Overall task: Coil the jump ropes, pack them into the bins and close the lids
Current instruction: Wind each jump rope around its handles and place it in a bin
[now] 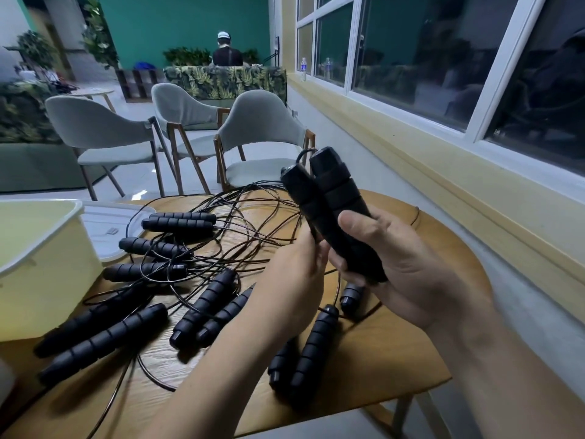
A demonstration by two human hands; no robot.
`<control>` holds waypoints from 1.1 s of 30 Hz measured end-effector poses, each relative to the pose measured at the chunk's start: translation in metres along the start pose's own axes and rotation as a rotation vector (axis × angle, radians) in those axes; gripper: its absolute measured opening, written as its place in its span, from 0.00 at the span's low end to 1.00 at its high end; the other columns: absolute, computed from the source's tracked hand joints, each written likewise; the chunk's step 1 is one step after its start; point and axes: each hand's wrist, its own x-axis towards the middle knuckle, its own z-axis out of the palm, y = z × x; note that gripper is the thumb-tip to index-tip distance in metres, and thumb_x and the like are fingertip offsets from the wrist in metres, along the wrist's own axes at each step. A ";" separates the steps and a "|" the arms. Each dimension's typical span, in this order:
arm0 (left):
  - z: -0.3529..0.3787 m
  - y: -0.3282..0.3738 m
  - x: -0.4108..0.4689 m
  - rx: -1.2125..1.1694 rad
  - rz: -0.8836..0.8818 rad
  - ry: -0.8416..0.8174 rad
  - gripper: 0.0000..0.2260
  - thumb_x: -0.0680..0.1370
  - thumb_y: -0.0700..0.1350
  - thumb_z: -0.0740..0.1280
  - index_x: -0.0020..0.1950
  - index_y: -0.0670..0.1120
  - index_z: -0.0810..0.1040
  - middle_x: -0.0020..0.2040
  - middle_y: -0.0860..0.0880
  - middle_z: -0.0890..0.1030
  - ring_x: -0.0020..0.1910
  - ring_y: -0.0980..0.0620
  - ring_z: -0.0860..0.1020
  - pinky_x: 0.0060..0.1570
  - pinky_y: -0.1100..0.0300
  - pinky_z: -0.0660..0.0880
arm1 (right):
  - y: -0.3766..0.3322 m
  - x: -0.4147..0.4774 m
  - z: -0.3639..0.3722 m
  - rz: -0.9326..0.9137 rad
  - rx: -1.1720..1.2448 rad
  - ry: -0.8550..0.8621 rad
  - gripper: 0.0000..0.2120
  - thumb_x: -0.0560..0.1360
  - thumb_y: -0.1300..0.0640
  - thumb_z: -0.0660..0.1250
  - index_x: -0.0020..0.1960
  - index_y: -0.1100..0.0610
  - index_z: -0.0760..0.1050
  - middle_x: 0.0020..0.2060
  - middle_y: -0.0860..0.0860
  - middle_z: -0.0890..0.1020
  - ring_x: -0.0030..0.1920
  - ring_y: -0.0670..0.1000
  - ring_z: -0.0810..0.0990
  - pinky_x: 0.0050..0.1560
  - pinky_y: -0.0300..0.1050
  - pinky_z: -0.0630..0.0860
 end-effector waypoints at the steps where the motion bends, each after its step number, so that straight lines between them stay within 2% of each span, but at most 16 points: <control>1: -0.001 0.002 -0.001 0.047 -0.013 -0.017 0.04 0.87 0.48 0.56 0.53 0.55 0.67 0.39 0.50 0.79 0.37 0.51 0.76 0.34 0.54 0.68 | 0.002 0.000 0.000 0.008 -0.017 0.017 0.24 0.76 0.49 0.76 0.64 0.65 0.77 0.44 0.62 0.76 0.39 0.52 0.75 0.31 0.42 0.66; 4: -0.002 0.000 0.001 0.223 -0.017 -0.074 0.07 0.84 0.41 0.59 0.53 0.50 0.74 0.45 0.50 0.82 0.43 0.47 0.79 0.41 0.50 0.76 | 0.007 0.000 0.001 0.040 -0.056 0.027 0.26 0.73 0.49 0.76 0.64 0.64 0.77 0.43 0.60 0.80 0.40 0.53 0.80 0.30 0.43 0.66; 6: 0.000 -0.005 0.003 0.312 0.019 -0.141 0.11 0.81 0.37 0.61 0.51 0.51 0.80 0.47 0.51 0.83 0.46 0.48 0.80 0.45 0.48 0.79 | 0.007 -0.001 0.001 0.056 -0.069 -0.015 0.27 0.73 0.50 0.76 0.66 0.64 0.77 0.45 0.59 0.82 0.41 0.53 0.82 0.29 0.43 0.67; 8: 0.004 -0.008 0.004 0.309 0.024 -0.147 0.12 0.80 0.39 0.59 0.50 0.53 0.79 0.45 0.53 0.83 0.44 0.49 0.81 0.44 0.47 0.80 | 0.005 -0.001 0.002 0.062 -0.071 -0.021 0.28 0.74 0.50 0.76 0.67 0.64 0.77 0.47 0.62 0.82 0.40 0.54 0.81 0.29 0.42 0.67; 10: 0.005 -0.007 0.005 0.204 0.002 -0.123 0.10 0.82 0.43 0.57 0.48 0.55 0.74 0.39 0.52 0.80 0.38 0.51 0.79 0.37 0.51 0.77 | 0.001 -0.001 0.001 0.057 -0.030 -0.025 0.29 0.76 0.50 0.75 0.70 0.66 0.74 0.54 0.69 0.81 0.39 0.53 0.77 0.30 0.42 0.65; 12: 0.002 -0.003 0.002 0.095 0.003 -0.106 0.11 0.86 0.47 0.59 0.45 0.58 0.69 0.33 0.55 0.77 0.32 0.56 0.75 0.33 0.58 0.68 | -0.004 -0.001 -0.002 0.027 0.037 -0.028 0.27 0.81 0.51 0.71 0.74 0.63 0.70 0.59 0.67 0.82 0.37 0.52 0.74 0.31 0.45 0.60; 14: -0.005 0.002 0.000 -0.005 0.036 -0.111 0.11 0.87 0.49 0.61 0.45 0.56 0.72 0.31 0.60 0.77 0.30 0.60 0.73 0.34 0.58 0.65 | -0.009 -0.001 -0.008 -0.010 0.074 -0.008 0.27 0.83 0.49 0.67 0.77 0.59 0.66 0.58 0.64 0.82 0.36 0.52 0.71 0.31 0.46 0.58; 16: -0.009 0.005 -0.002 -0.081 0.060 -0.108 0.10 0.87 0.48 0.63 0.47 0.49 0.77 0.29 0.65 0.76 0.30 0.63 0.72 0.34 0.61 0.65 | -0.014 0.000 -0.014 -0.057 0.096 0.007 0.28 0.84 0.42 0.62 0.79 0.55 0.68 0.56 0.62 0.81 0.36 0.50 0.71 0.30 0.45 0.59; 18: -0.013 0.003 -0.003 -0.146 0.063 -0.104 0.12 0.86 0.50 0.65 0.46 0.48 0.80 0.27 0.61 0.74 0.28 0.62 0.70 0.32 0.61 0.65 | -0.016 0.000 -0.019 -0.081 0.188 0.020 0.31 0.84 0.36 0.58 0.79 0.53 0.71 0.54 0.59 0.79 0.35 0.49 0.71 0.28 0.40 0.61; 21: -0.024 0.004 -0.003 -0.226 0.103 -0.068 0.11 0.85 0.51 0.68 0.45 0.50 0.83 0.29 0.54 0.73 0.28 0.57 0.71 0.30 0.61 0.68 | -0.020 0.000 -0.027 -0.084 0.208 0.114 0.28 0.84 0.35 0.58 0.75 0.52 0.76 0.52 0.57 0.80 0.34 0.48 0.70 0.26 0.39 0.60; 25: -0.042 0.008 -0.004 -0.318 0.093 -0.011 0.10 0.82 0.50 0.73 0.44 0.47 0.86 0.30 0.49 0.75 0.28 0.56 0.72 0.30 0.64 0.68 | -0.021 -0.003 -0.026 -0.096 -0.193 0.321 0.19 0.81 0.40 0.68 0.62 0.53 0.83 0.47 0.60 0.84 0.33 0.51 0.72 0.26 0.41 0.63; 26: -0.045 0.010 -0.005 -0.361 0.086 -0.006 0.10 0.81 0.50 0.73 0.43 0.46 0.86 0.30 0.50 0.74 0.28 0.56 0.71 0.30 0.64 0.67 | -0.021 -0.004 -0.025 -0.103 -0.347 0.355 0.16 0.81 0.40 0.69 0.58 0.51 0.84 0.42 0.57 0.84 0.33 0.50 0.73 0.28 0.41 0.66; 28: -0.051 0.011 -0.006 -0.400 0.095 0.008 0.11 0.80 0.50 0.74 0.43 0.45 0.86 0.30 0.51 0.72 0.30 0.55 0.70 0.31 0.60 0.66 | -0.022 -0.007 -0.024 -0.092 -0.651 0.347 0.12 0.79 0.39 0.69 0.54 0.45 0.84 0.34 0.45 0.81 0.32 0.42 0.75 0.34 0.35 0.70; 30: -0.055 0.011 -0.006 -0.405 0.122 0.021 0.10 0.80 0.51 0.74 0.43 0.46 0.85 0.31 0.52 0.71 0.30 0.55 0.69 0.32 0.59 0.64 | -0.023 -0.007 -0.024 -0.027 -0.854 0.298 0.11 0.79 0.37 0.69 0.58 0.36 0.83 0.36 0.33 0.83 0.36 0.34 0.79 0.37 0.26 0.69; 31: -0.057 0.012 -0.005 -0.402 0.135 0.029 0.10 0.80 0.51 0.74 0.43 0.46 0.86 0.30 0.55 0.72 0.30 0.57 0.69 0.32 0.61 0.64 | -0.024 -0.007 -0.024 0.016 -0.911 0.272 0.10 0.79 0.36 0.69 0.59 0.34 0.83 0.39 0.31 0.84 0.39 0.32 0.80 0.38 0.25 0.69; 33: -0.061 0.011 -0.005 -0.386 0.145 0.059 0.11 0.79 0.50 0.73 0.43 0.44 0.86 0.30 0.59 0.75 0.30 0.63 0.71 0.32 0.68 0.66 | -0.023 -0.006 -0.024 0.095 -0.939 0.179 0.13 0.78 0.34 0.69 0.61 0.32 0.83 0.44 0.34 0.86 0.42 0.33 0.81 0.43 0.32 0.72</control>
